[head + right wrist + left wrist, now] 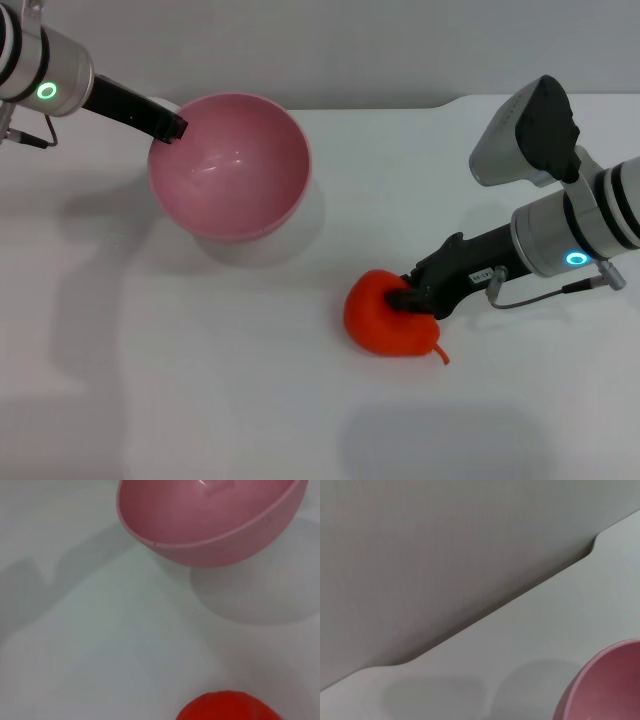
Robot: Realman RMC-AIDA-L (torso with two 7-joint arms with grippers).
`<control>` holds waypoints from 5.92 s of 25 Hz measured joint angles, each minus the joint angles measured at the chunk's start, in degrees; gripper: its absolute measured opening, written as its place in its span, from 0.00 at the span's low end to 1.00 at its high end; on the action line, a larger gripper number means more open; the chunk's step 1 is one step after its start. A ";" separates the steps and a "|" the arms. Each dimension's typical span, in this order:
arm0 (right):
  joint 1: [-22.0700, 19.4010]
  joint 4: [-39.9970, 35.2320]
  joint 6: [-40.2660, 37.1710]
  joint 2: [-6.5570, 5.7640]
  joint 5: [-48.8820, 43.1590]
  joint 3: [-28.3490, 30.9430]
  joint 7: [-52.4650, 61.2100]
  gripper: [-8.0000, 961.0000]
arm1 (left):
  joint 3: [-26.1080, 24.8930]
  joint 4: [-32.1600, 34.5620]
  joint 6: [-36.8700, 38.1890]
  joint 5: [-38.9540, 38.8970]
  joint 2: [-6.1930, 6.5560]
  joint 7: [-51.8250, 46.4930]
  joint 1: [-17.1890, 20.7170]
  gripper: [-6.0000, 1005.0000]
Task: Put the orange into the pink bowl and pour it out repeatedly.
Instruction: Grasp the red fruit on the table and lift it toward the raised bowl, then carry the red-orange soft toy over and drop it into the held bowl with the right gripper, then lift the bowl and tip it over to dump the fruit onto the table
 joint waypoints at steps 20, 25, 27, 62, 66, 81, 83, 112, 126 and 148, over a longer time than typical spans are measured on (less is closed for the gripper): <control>-8.79 -19.01 -1.56 0.12 1.51 8.69 4.27 0.07 | 0.00 0.19 0.03 -0.01 0.20 0.10 0.51 0.05; -10.26 -25.86 -1.21 0.36 4.82 13.83 4.27 0.09 | 0.11 0.26 0.06 -0.03 -0.63 0.61 0.51 0.05; -10.36 -28.24 -1.41 0.29 8.23 15.29 3.69 0.10 | 0.16 0.26 0.06 -0.08 -1.06 0.90 0.51 0.05; -7.93 -23.49 6.67 0.22 23.56 -1.39 -11.11 0.20 | 11.33 -1.50 -1.70 -9.91 -2.05 0.15 -1.06 0.05; -7.96 -23.44 6.69 0.24 23.56 -1.40 -11.12 0.21 | 11.36 -1.51 -1.65 -10.03 -2.04 0.14 -1.04 0.05; -8.95 -24.12 7.75 0.32 24.29 -0.75 -11.17 0.59 | 11.33 -1.49 -1.60 -10.03 -2.02 0.10 -0.86 0.05; -10.01 -24.17 9.56 0.38 26.68 -0.40 -12.52 0.59 | 11.33 -1.49 -1.60 -10.02 -1.98 0.10 -0.78 0.05; -24.62 10.34 -9.81 -0.13 102.02 7.28 -84.30 0.59 | 11.29 -1.63 -2.91 -10.30 -1.99 -0.57 -0.28 0.05; -23.67 10.29 -10.23 -0.27 102.02 6.82 -84.42 0.59 | 11.34 -1.68 -3.06 -10.39 -1.93 -0.68 -0.29 0.05; -23.04 10.75 -10.47 -0.18 101.73 6.50 -84.04 0.59 | 18.13 3.06 -12.19 -12.27 -1.93 0.00 4.27 0.05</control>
